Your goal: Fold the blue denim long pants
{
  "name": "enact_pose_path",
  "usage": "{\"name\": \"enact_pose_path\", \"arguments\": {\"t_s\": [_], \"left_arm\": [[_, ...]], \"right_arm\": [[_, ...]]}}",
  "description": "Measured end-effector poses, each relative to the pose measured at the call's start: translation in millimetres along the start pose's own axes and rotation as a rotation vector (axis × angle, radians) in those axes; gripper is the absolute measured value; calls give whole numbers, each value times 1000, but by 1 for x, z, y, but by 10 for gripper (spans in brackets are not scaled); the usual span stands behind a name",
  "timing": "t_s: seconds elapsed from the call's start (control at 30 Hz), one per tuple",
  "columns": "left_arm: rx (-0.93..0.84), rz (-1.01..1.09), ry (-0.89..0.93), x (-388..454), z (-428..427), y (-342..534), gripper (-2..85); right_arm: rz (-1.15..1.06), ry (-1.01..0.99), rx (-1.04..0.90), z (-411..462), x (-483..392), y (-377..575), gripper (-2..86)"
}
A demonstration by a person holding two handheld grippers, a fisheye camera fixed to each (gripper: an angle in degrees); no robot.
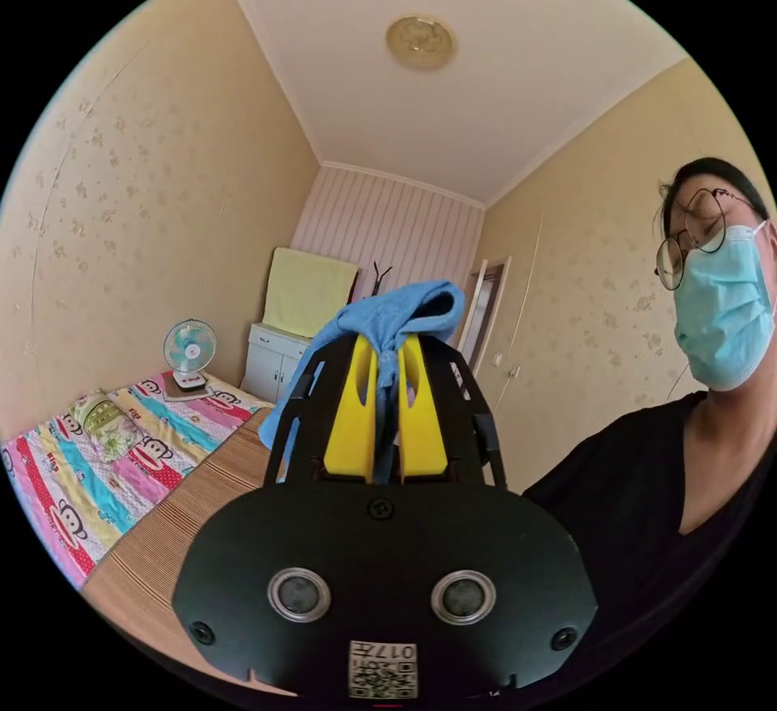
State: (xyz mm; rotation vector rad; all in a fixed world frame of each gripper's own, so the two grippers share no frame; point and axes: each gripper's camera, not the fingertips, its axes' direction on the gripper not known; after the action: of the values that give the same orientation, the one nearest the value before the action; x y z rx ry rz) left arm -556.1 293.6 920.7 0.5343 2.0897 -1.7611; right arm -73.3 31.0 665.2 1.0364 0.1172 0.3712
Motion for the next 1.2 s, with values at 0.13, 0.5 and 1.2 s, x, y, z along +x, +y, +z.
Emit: {"name": "enact_pose_path", "arguments": {"t_s": [0.13, 0.5, 1.2], "left_arm": [[28, -155, -79, -39, -49, 42, 40], [43, -660, -691, -111, -133, 182, 65], [-754, -382, -137, -196, 134, 69, 127]], "right_arm": [[-351, 117, 21, 5, -78, -16, 10], [-1222, 1174, -158, 201, -156, 67, -4], [-1369, 1273, -1280, 381, 126, 218, 7]]}}
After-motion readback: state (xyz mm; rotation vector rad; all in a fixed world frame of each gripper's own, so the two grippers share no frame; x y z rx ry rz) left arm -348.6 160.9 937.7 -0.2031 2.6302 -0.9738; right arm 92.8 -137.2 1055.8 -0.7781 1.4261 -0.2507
